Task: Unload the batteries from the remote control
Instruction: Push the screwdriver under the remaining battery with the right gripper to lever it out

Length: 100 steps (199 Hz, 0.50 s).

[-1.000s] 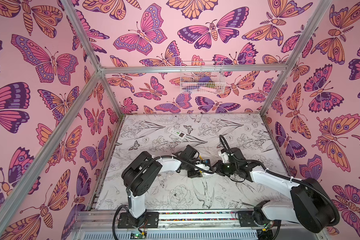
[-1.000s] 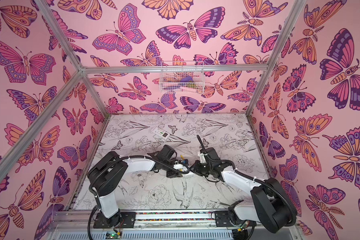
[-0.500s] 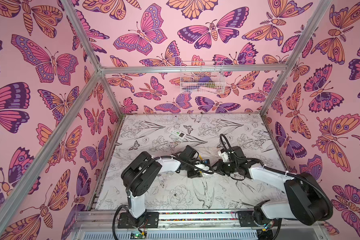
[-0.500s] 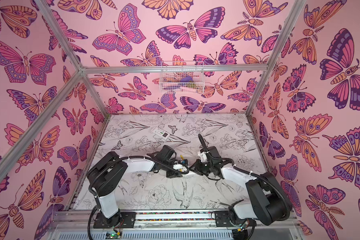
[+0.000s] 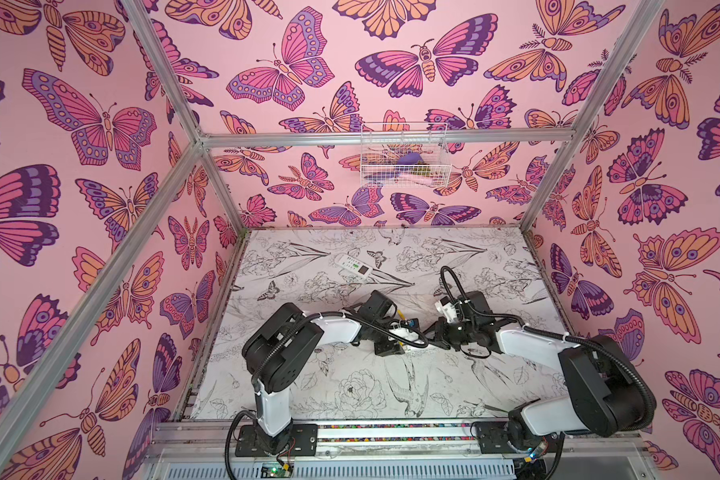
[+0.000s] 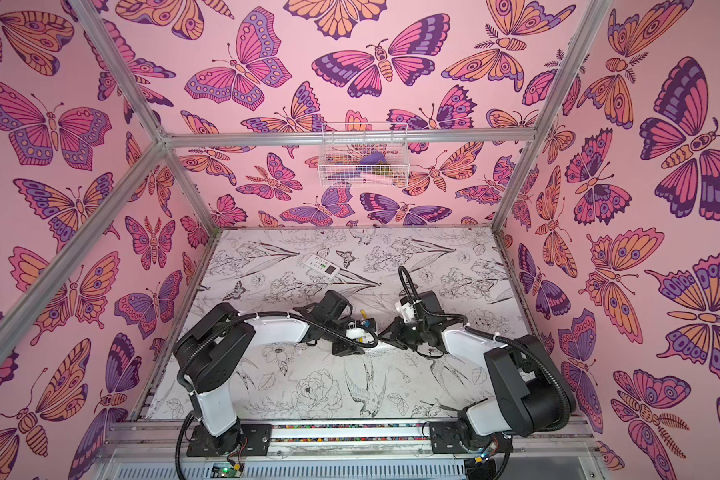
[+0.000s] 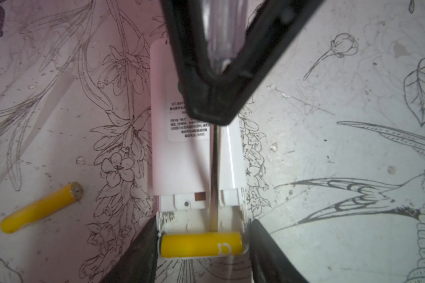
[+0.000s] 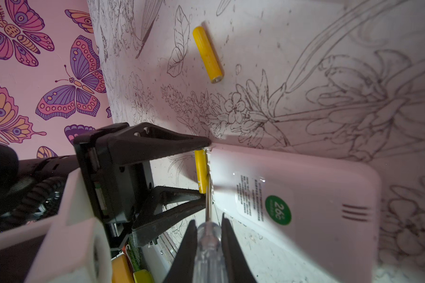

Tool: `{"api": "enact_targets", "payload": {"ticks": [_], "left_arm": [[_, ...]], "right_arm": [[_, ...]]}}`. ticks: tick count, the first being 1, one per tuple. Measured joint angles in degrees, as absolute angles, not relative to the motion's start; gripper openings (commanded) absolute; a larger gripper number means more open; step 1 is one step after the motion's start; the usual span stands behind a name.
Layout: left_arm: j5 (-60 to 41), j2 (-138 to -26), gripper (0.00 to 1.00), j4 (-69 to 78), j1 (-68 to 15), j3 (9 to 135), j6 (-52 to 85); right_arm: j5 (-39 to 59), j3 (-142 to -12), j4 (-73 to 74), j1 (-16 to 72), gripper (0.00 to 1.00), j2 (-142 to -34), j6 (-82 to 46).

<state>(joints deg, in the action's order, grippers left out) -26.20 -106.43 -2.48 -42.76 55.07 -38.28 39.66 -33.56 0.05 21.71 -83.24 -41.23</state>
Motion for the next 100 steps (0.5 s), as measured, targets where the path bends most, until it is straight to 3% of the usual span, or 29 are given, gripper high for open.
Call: {"api": "enact_targets", "payload": {"ticks": [100], "left_arm": [[-26.98, -106.28, 0.38, -1.23, -42.39, 54.24, -38.3]], "right_arm": [[44.66, -44.6, -10.63, 20.69, 0.0, -93.03, -26.83]]}}
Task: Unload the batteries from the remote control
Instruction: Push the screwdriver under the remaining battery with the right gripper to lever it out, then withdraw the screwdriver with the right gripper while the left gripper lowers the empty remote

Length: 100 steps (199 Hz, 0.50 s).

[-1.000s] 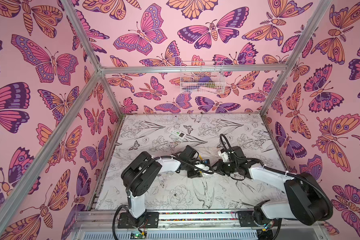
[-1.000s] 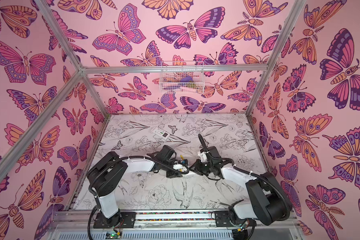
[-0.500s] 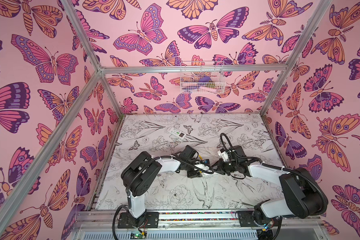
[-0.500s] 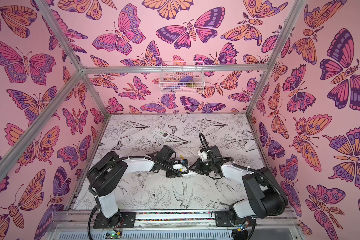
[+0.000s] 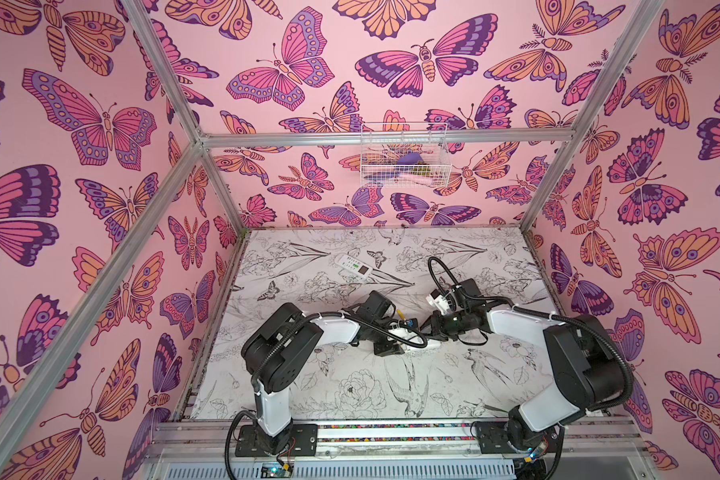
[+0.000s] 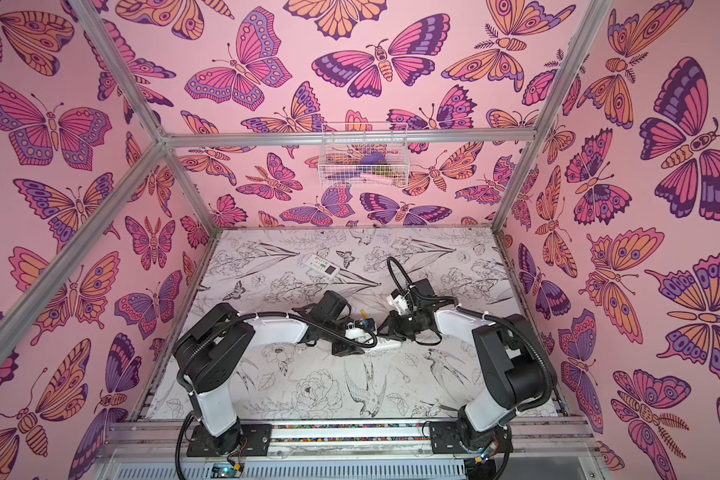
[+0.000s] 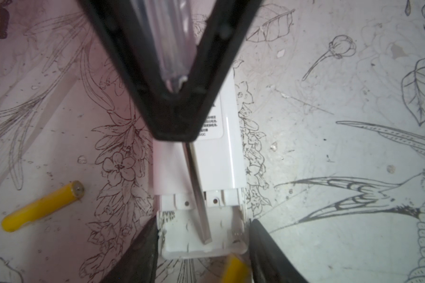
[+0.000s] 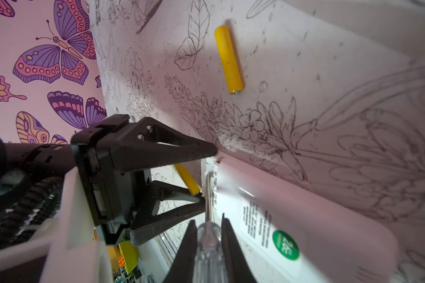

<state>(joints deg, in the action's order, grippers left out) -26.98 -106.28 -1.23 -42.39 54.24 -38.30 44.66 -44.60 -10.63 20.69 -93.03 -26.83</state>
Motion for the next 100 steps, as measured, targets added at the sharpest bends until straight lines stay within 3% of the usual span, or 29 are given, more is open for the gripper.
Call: {"api": "enact_targets", "payload": {"ticks": [34, 100], "left_arm": [[-27.03, -106.26, 0.41, -1.3, -42.37, 54.22, -38.3], [-25.74, -104.47, 0.75, -4.56, -42.39, 53.91, -38.28]], "right_arm": [[46.57, -45.56, -11.29, 19.9, 0.0, -94.76, -25.23], [45.78, -44.45, -11.64, 19.86, 0.0, -92.51, -25.28]]}}
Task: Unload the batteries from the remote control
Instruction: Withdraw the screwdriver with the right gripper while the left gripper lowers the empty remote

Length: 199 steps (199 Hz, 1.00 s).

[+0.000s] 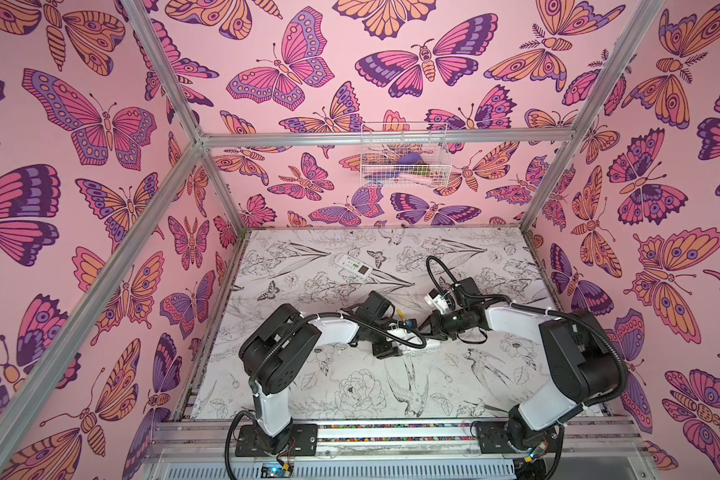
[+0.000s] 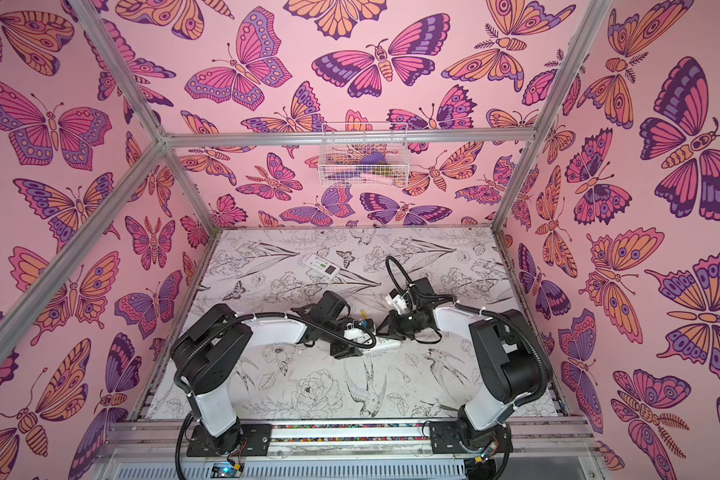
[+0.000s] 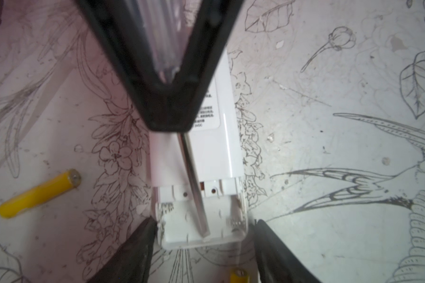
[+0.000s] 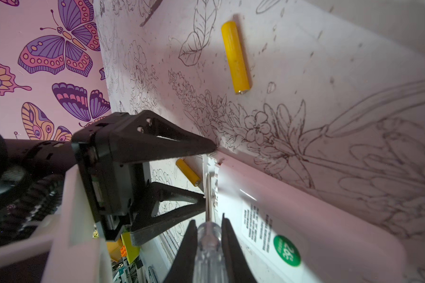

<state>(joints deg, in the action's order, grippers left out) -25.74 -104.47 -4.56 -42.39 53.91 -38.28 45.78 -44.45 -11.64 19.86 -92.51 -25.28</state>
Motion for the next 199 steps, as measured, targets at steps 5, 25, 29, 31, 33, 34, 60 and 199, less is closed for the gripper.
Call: {"api": "enact_targets", "payload": {"ticks": [5, 25, 29, 31, 33, 34, 60, 199], "left_arm": [[-25.52, -104.07, 0.77, -5.5, -42.39, 53.91, -38.2], [-25.02, -101.65, 0.86, -9.02, -42.39, 53.91, -38.2], [-24.93, -101.03, 0.88, -9.69, -42.41, 53.91, -38.13], [-24.88, -100.79, 0.89, -9.91, -42.41, 53.91, -38.0], [-24.82, -100.44, 0.9, -10.28, -42.41, 53.95, -38.17], [-24.8, -100.2, 0.9, -10.52, -42.41, 54.0, -38.28], [-24.25, -96.4, 1.0, -15.22, -42.44, 55.35, -37.17], [-18.2, -97.8, 0.7, -24.97, -43.16, 56.71, -35.57]], "right_arm": [[45.58, -44.05, -11.73, 19.79, 0.0, -91.83, -25.3], [44.93, -42.44, -12.05, 19.07, 0.0, -88.18, -25.71], [44.77, -42.28, -12.14, 18.87, 0.0, -87.53, -25.85], [44.8, -42.22, -12.21, 18.81, 0.0, -87.22, -25.91], [44.75, -42.17, -12.32, 18.7, 0.0, -86.85, -25.93], [44.69, -42.17, -12.4, 18.65, 0.0, -86.56, -25.93], [43.64, -41.78, -13.04, 17.76, 0.0, -81.62, -26.96], [34.68, -35.18, -13.26, 16.49, 0.0, -65.82, -32.23]]}}
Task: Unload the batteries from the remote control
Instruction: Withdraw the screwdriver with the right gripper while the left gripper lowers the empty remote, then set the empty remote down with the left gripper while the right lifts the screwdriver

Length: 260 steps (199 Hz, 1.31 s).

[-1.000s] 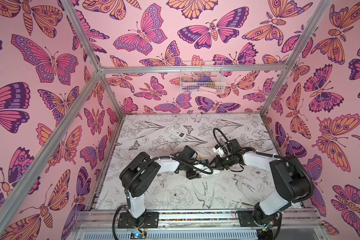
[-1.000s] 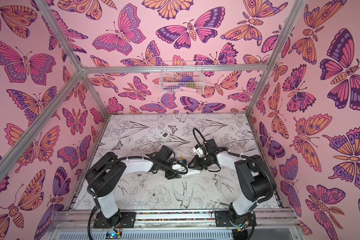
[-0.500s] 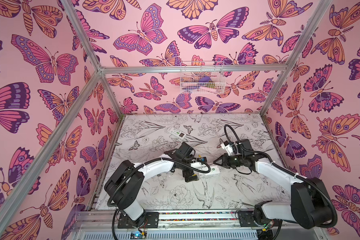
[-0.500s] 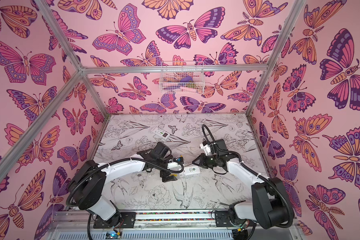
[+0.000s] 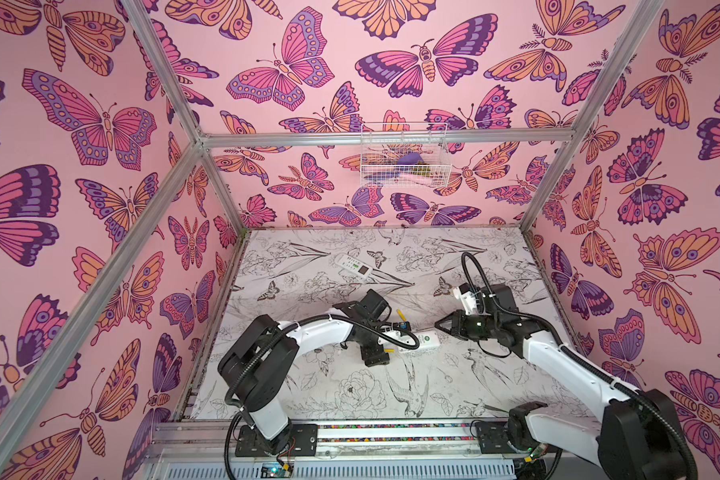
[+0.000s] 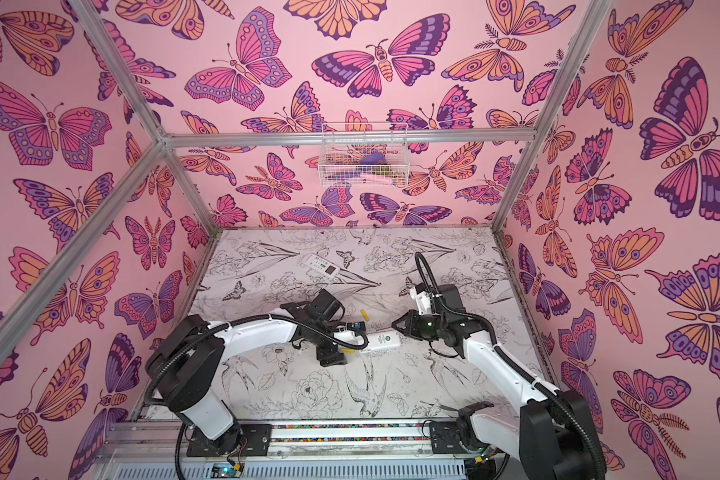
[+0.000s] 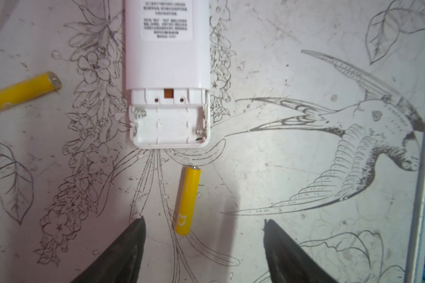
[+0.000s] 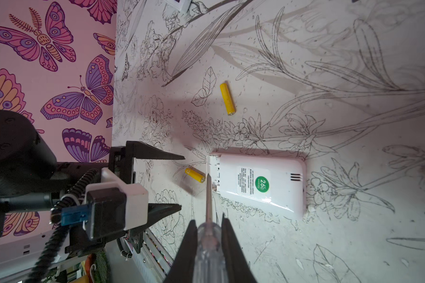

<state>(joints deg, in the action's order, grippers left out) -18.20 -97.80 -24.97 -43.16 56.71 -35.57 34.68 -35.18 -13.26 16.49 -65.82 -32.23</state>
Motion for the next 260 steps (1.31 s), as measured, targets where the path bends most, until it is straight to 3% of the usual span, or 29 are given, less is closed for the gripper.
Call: {"api": "enact_targets", "payload": {"ticks": [50, 128, 179, 260], "left_arm": [[-16.19, -100.71, 0.6, -25.78, -43.86, 59.64, -36.99], [-13.69, -104.84, 0.36, -26.17, -45.04, 62.63, -39.77], [-12.05, -105.23, 0.06, -25.91, -45.04, 63.2, -41.95], [-10.11, -107.53, 0.02, -26.2, -43.83, 69.04, -42.85]], "right_arm": [[33.85, -33.47, -13.1, 16.49, 0.0, -64.66, -32.99], [33.39, -32.01, -13.02, 16.47, 0.0, -61.04, -33.04], [32.88, -31.42, -13.63, 16.32, 0.0, -59.83, -33.01], [31.51, -30.83, -14.46, 14.83, 0.0, -57.06, -33.01]]}}
